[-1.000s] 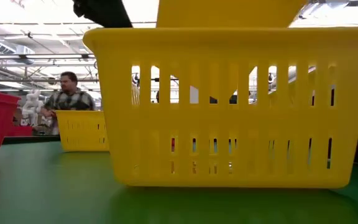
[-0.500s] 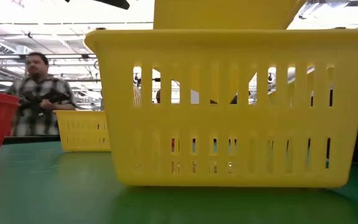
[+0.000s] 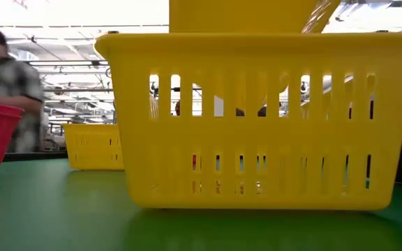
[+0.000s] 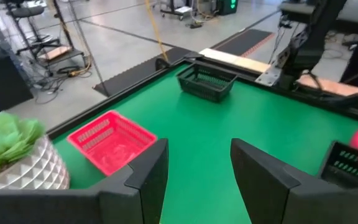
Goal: Stack baskets by color
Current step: Stack the top right yellow bin on top of the bottom yellow bin
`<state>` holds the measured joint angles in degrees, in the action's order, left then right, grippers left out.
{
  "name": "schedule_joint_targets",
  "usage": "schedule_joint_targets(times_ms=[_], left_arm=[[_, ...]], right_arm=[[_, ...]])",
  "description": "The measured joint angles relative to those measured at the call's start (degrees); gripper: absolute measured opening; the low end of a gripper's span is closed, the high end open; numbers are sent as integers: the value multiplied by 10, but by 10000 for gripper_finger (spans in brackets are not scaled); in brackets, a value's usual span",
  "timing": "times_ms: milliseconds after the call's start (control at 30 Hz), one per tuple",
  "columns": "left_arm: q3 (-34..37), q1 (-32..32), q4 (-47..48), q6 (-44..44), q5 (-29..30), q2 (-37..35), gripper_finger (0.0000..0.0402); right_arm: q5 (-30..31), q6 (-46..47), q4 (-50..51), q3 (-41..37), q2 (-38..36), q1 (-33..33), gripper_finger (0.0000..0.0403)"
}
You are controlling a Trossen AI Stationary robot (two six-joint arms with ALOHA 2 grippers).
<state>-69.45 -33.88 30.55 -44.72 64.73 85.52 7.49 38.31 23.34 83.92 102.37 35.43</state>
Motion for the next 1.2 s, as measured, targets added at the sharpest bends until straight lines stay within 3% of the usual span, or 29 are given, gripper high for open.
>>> schedule_joint_targets(times_ms=[233,567,833,1200], left_arm=[[0,13,-83,74,-1,0,177],[0,20,-82,76,-5,0,177],[0,17,-81,74,-66,0,177],[0,-5,-81,72,-67,0,177]], right_arm=[[15,22,-9,0,16,5,0],[14,11,2,0,54,-2,3],[-25,-21,40,0,50,-22,4],[-32,-93,92,30,48,-24,1]])
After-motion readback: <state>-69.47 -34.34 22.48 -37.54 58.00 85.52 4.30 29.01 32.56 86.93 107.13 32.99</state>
